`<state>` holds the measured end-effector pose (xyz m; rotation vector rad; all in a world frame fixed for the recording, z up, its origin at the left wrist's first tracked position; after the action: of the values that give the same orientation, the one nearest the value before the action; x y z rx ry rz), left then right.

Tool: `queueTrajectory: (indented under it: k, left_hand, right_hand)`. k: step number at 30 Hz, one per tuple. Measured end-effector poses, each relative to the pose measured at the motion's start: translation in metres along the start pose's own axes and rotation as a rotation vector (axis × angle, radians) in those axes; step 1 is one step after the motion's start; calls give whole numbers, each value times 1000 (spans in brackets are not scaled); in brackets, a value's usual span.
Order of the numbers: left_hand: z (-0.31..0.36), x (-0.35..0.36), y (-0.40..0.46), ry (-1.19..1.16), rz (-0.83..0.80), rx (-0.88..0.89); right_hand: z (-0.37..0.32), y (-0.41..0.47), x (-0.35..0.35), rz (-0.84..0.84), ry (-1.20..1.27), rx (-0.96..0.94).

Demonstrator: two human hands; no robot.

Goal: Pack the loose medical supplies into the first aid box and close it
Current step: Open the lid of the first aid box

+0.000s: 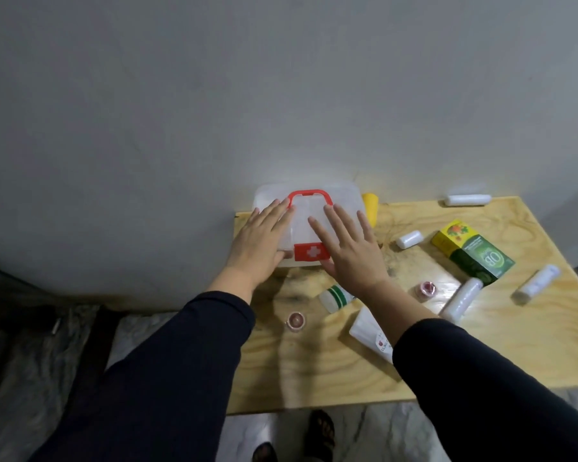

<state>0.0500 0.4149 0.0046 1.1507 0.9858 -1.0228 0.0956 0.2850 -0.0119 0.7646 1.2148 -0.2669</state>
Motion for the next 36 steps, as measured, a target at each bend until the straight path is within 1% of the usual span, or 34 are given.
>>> queueTrajectory:
  k: [5,11,15,17,20,22,25,27,29,31,32,36]
  left_hand:
    - [3,-4,-6,8,-20,27]
    - [7,-17,-19,0,-30,47]
    - [9,-29,-21,-21,-48,50]
    - [10,-41,-18,-37,-45,58]
    - [10,-63,-10,-46,-2,66]
    - [8,-76,-2,-62,35,62]
    - [3,-92,12,-105,80,32]
    - [1,-99,22,-114,113,25]
    - [0,-103,33,-132,146,8]
    - [-2,-104,44,-139,184,-15]
    - [-3,-104,50,-138,203,-28]
    - [-8,-99,73,-120,262,-91]
  right_hand:
    - [-11,-9,-14,-45,-4,-82]
    - [-18,-9,-36,-124,59,-34]
    - [-19,-8,-51,-150,49,-19]
    - [-14,-2,-61,-106,46,8]
    - [-5,9,-83,36,65,46]
    - [7,11,-88,49,91,142]
    - [31,1,-82,44,138,437]
    - [41,-12,-67,-22,175,618]
    - [43,-20,-44,-157,232,683]
    - [36,-23,-23,-283,301,655]
    - [31,-23,-16,-320,326,631]
    - [25,-25,-3,-357,377,607]
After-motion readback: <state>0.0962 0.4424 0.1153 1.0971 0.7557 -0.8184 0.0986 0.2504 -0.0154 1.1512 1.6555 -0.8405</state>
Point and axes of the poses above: each hand's wrist, its own y-axis towards the middle knuckle, its own x-axis out of the palm, z = x × y, the point moved 8 cm from there along y, towards the middle knuckle, and after that the axes turned 10 degrees about z, right-handed, at the moved point
